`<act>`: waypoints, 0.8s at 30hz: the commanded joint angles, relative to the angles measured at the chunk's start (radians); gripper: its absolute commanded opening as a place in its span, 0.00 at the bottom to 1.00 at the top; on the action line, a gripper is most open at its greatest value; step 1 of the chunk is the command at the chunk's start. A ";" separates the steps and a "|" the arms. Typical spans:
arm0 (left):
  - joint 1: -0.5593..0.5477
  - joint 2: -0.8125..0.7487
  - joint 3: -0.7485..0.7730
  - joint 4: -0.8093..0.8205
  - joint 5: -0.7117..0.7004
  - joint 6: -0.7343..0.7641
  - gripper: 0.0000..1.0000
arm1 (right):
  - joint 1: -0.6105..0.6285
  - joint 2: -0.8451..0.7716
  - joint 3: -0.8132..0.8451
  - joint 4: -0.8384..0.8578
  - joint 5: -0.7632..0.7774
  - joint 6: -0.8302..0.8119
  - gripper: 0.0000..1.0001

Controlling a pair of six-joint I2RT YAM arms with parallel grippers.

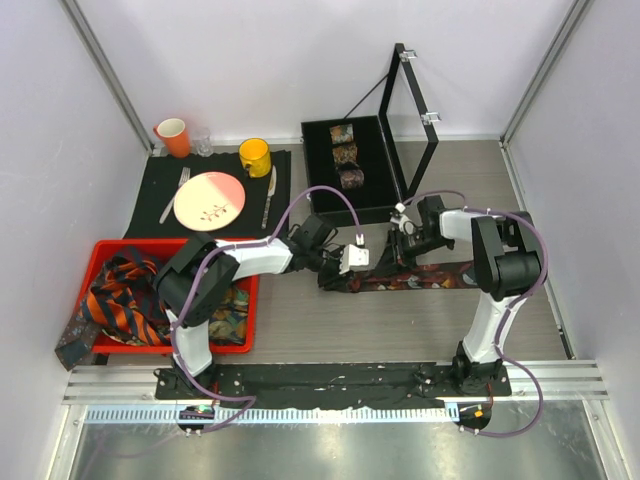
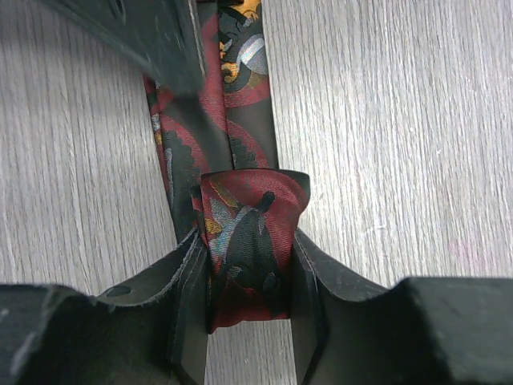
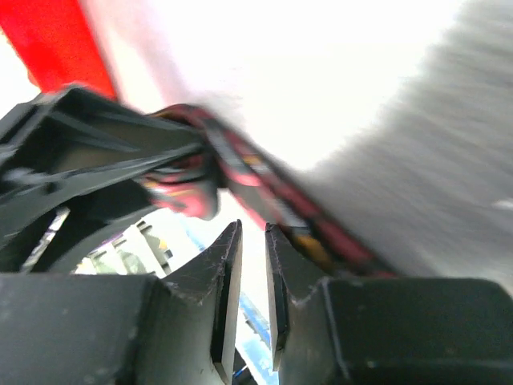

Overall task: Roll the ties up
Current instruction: Roll the tie at the center of the board.

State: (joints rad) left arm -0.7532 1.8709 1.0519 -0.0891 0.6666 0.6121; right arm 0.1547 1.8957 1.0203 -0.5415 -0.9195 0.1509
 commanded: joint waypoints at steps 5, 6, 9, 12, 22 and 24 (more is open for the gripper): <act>0.006 -0.006 0.025 -0.179 -0.055 -0.006 0.20 | -0.003 0.074 -0.048 0.026 0.179 -0.044 0.24; 0.006 -0.013 0.023 -0.187 -0.059 -0.012 0.19 | -0.003 0.077 -0.052 0.025 0.195 -0.045 0.24; 0.009 -0.042 0.008 -0.167 -0.068 -0.060 0.19 | -0.003 0.072 -0.069 0.028 0.221 -0.054 0.24; 0.012 -0.065 -0.016 -0.097 -0.082 -0.156 0.19 | -0.003 0.077 -0.071 0.026 0.229 -0.060 0.24; 0.011 -0.003 0.011 -0.158 -0.144 -0.126 0.24 | 0.020 -0.041 -0.068 0.072 0.053 -0.037 0.31; 0.011 0.002 0.011 -0.159 -0.147 -0.118 0.26 | 0.055 -0.082 -0.066 0.081 0.035 -0.033 0.37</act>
State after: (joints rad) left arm -0.7528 1.8416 1.0546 -0.1581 0.6022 0.4755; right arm 0.1616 1.9018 0.9695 -0.5056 -0.9142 0.1474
